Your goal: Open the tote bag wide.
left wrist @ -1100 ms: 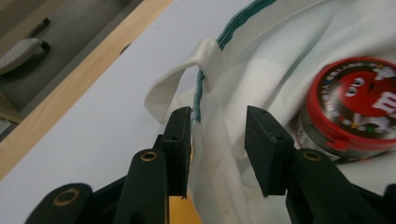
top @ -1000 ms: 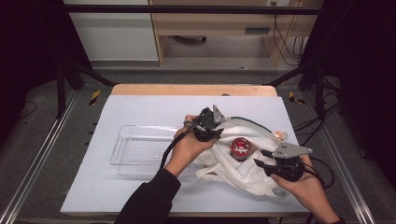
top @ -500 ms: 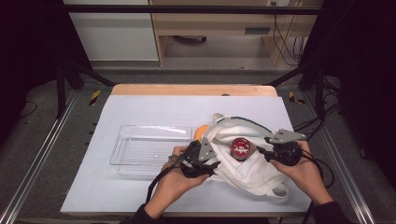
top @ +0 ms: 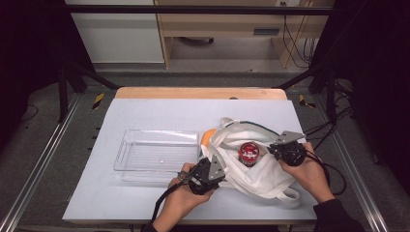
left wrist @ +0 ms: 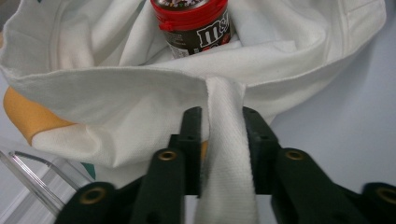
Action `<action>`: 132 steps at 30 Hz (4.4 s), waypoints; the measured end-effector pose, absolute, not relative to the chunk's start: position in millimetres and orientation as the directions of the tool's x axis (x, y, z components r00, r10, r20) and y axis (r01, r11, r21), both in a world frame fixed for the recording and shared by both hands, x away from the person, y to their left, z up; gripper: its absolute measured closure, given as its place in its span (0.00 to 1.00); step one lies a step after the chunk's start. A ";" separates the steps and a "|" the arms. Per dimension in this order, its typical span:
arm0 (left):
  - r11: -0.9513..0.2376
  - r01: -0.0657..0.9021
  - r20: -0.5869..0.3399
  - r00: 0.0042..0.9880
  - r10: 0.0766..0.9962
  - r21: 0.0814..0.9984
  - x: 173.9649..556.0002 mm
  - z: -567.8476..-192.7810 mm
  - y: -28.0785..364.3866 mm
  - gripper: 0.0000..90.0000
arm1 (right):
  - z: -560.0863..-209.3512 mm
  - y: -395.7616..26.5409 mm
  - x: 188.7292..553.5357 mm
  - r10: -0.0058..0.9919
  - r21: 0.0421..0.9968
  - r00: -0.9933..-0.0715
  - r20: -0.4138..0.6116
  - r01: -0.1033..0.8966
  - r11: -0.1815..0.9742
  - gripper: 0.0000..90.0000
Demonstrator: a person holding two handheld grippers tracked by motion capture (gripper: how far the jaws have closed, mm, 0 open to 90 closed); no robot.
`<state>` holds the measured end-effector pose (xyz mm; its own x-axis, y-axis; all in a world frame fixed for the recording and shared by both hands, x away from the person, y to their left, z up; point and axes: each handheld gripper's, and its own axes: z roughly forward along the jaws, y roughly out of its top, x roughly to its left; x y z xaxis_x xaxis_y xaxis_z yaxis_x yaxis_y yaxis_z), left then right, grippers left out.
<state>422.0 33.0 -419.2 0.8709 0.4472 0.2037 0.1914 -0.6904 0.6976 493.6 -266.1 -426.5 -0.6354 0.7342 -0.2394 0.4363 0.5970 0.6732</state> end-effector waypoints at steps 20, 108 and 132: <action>-0.711 0.221 0.182 0.877 0.444 0.668 411.6 -444.0 47.0 0.96 | -441.4 -287.0 538.1 0.837 0.686 -0.541 -0.077 0.581 0.439 0.99; -0.412 0.391 0.090 0.627 0.774 0.823 436.0 -376.7 166.2 0.14 | -398.8 -208.3 505.3 0.608 0.582 -0.792 -0.059 0.468 0.666 0.20; -0.420 0.410 0.096 0.614 0.784 0.809 440.1 -380.3 174.0 0.14 | -420.1 -194.7 528.8 0.609 0.495 -0.793 -0.022 0.521 0.695 0.29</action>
<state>440.1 174.0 -380.3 0.6137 0.7837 0.0960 0.4101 -0.4203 0.8094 528.8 -194.7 -420.1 -0.7928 0.6091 -0.0220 0.5205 0.6954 0.4954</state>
